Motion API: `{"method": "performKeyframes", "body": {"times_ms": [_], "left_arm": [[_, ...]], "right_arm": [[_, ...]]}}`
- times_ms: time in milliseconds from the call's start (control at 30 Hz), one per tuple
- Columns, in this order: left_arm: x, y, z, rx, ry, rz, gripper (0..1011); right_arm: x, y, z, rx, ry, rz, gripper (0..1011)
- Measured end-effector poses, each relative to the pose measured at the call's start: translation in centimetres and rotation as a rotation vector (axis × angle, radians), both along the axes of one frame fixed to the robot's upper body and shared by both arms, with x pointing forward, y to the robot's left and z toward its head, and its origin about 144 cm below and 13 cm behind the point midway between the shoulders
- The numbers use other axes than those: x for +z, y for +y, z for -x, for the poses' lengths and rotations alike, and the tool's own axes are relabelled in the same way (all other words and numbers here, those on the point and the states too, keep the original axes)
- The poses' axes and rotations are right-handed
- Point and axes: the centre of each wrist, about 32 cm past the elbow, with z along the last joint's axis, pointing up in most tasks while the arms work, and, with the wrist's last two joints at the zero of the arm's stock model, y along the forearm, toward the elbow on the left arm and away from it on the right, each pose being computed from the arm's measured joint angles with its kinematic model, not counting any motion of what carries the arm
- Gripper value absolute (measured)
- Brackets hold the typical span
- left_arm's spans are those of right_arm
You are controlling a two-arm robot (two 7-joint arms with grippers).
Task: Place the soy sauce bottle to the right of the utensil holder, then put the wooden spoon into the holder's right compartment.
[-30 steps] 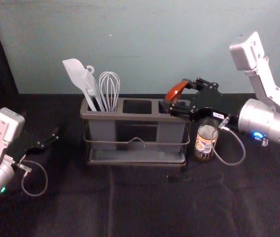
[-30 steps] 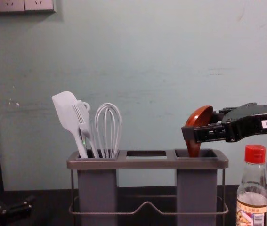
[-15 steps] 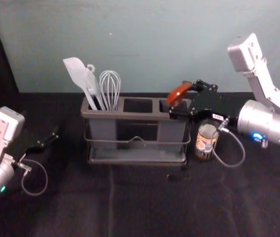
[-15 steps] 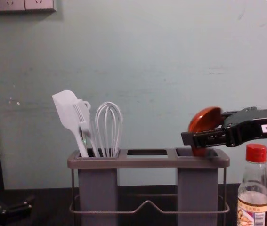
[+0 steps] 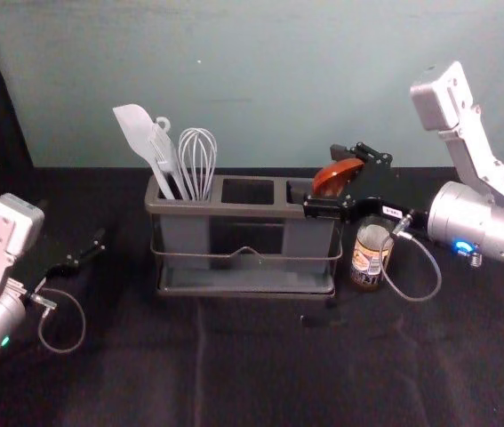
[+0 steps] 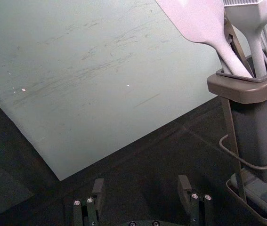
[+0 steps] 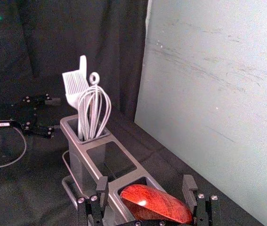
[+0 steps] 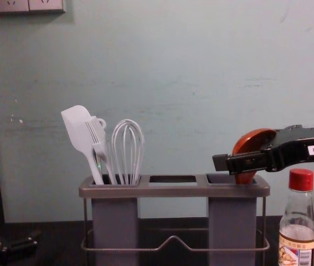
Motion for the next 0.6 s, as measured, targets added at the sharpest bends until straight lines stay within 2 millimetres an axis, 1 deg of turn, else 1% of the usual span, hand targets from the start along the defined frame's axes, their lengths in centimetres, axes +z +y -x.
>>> {"method": "performKeyframes", "body": {"times_ms": [200, 600], "left_arm": [[0.0, 0.0, 0.0, 0.000, 0.000, 0.000, 1012], [0.0, 0.0, 0.0, 0.000, 0.000, 0.000, 1011]], "right_arm": [[0.0, 0.0, 0.0, 0.000, -0.002, -0.001, 1002], [0.2, -0.6, 2.5, -0.066, -0.153, -0.039, 1002]]}}
